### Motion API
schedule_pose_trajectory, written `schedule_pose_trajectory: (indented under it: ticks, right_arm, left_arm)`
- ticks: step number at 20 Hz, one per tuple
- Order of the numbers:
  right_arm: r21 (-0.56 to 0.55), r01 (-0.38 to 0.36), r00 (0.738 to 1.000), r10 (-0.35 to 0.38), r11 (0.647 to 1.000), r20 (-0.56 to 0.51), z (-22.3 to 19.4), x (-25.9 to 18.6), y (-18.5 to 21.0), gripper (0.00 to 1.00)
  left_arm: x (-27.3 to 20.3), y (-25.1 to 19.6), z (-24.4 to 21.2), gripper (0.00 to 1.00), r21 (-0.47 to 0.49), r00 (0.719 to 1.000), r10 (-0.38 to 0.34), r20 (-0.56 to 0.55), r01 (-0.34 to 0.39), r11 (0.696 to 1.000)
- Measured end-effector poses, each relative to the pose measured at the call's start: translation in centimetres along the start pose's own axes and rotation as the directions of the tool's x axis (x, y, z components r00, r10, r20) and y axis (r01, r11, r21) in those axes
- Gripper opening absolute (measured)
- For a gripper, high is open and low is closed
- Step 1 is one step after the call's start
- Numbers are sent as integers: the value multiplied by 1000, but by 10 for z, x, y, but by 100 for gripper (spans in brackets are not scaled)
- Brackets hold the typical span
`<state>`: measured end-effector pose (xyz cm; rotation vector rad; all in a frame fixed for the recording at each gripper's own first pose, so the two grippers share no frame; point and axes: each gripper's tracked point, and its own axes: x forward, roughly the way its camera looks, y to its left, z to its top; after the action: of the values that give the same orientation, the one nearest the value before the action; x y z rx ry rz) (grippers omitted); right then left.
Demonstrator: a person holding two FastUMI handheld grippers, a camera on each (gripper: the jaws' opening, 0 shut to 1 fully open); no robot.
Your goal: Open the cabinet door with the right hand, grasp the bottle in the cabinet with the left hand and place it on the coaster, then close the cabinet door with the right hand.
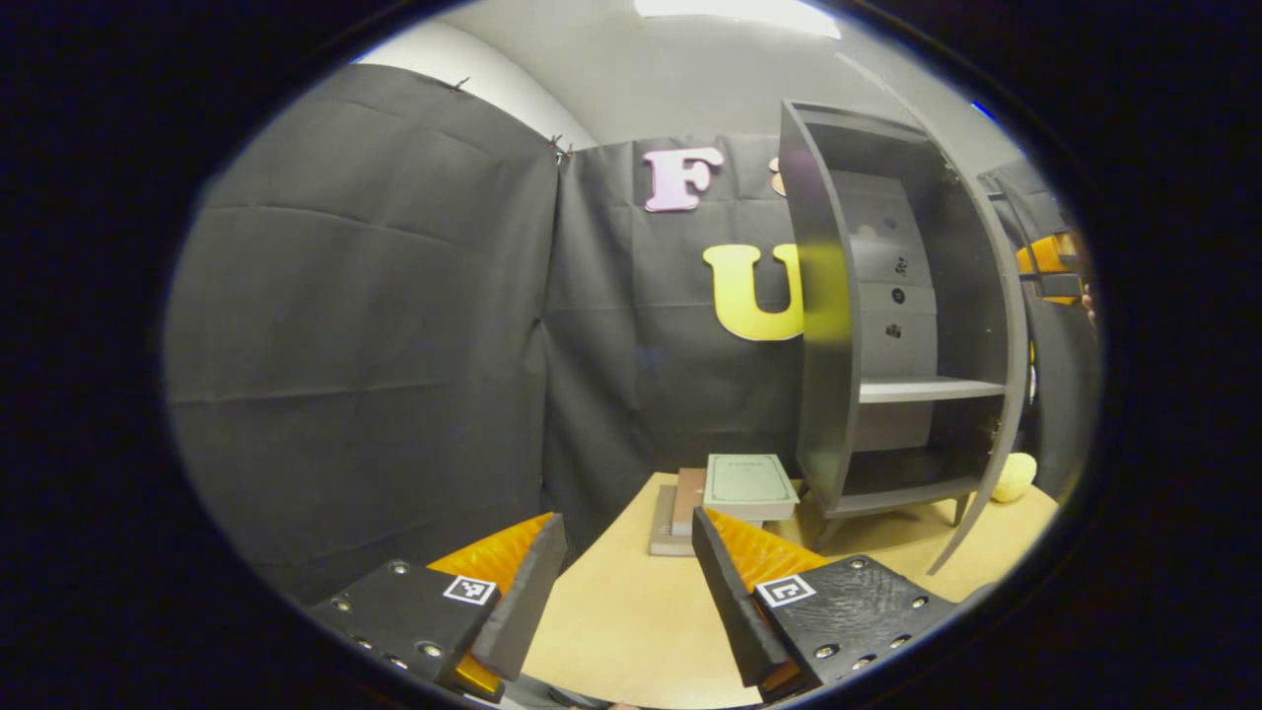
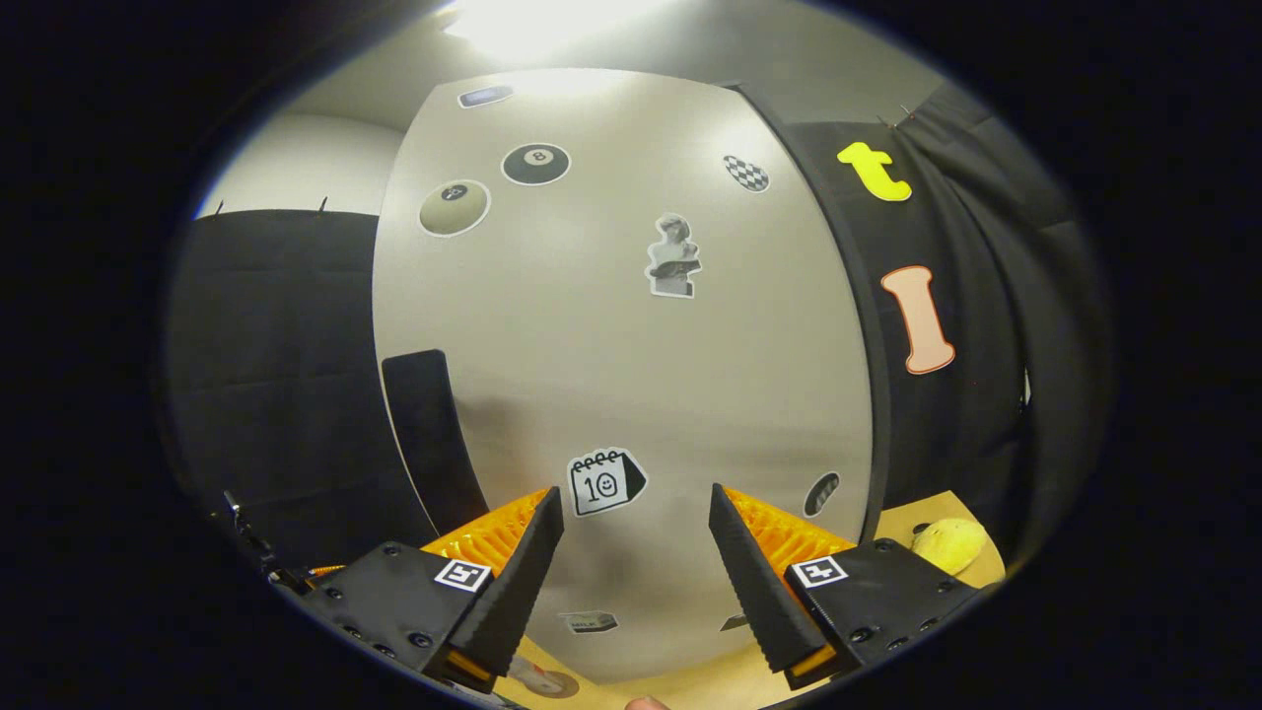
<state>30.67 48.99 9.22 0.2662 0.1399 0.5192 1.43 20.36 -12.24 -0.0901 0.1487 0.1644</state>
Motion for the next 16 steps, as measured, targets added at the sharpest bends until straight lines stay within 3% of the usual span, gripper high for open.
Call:
schedule_pose_trajectory:
  ticks: [1,10,16]
  right_arm:
    - [3,-6,1000,6,1000,-2,-1,7,6,95]
    - [-92,32,999,-33,995,-11,-3,58,27,95]
    - [-128,86,996,-89,988,-12,-9,96,26,95]
  left_arm:
    - [-1,6,-1,77,2,1000,13,0,-13,1000]
    - [-16,46,-4,77,-11,996,89,-1,-89,996]
    - [-18,48,-2,77,-17,996,86,4,-86,996]
